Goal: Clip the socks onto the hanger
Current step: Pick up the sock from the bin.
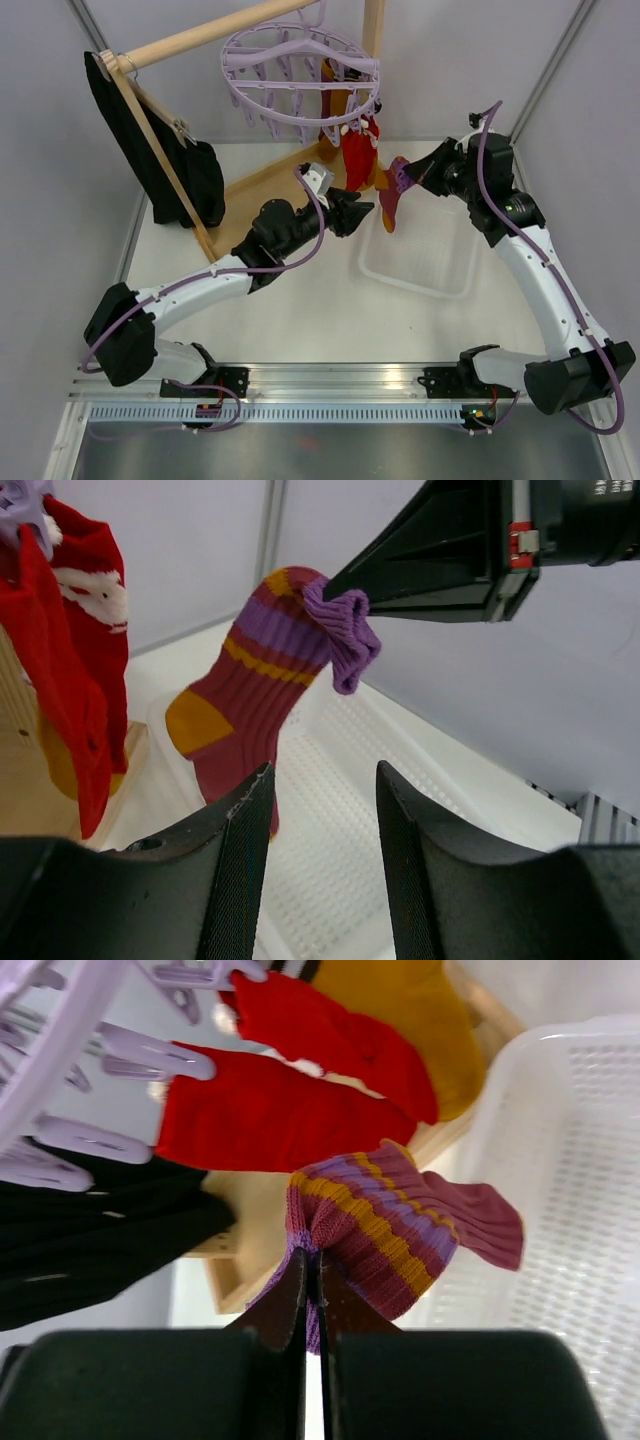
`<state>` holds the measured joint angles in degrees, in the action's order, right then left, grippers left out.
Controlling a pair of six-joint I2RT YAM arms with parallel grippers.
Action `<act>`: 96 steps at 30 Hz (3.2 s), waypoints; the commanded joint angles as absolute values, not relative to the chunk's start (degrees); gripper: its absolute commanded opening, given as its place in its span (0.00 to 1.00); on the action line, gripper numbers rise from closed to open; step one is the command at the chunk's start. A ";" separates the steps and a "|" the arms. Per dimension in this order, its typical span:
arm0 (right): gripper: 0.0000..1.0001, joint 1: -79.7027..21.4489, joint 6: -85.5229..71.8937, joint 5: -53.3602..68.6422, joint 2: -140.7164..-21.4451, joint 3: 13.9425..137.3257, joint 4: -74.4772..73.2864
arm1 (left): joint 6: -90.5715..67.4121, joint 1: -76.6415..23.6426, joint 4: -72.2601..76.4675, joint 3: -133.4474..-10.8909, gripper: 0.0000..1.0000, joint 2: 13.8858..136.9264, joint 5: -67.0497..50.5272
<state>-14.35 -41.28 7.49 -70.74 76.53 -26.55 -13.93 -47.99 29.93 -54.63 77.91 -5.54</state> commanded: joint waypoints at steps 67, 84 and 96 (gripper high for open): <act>0.00 -14.76 -80.77 13.27 -59.15 64.95 -9.32 | -3.78 -55.11 77.08 -63.54 0.32 99.32 6.24; 0.41 -15.56 -72.60 7.91 -58.89 67.24 -12.92 | -6.76 -55.11 61.01 -64.95 0.02 91.50 2.29; 0.69 -15.56 -66.10 3.25 -59.06 70.57 -15.03 | -9.67 -54.23 42.91 -65.12 0.02 80.25 0.44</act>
<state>-15.29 -69.41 5.76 -60.03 66.81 -15.22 -7.94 -54.63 49.91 -62.39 83.70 2.33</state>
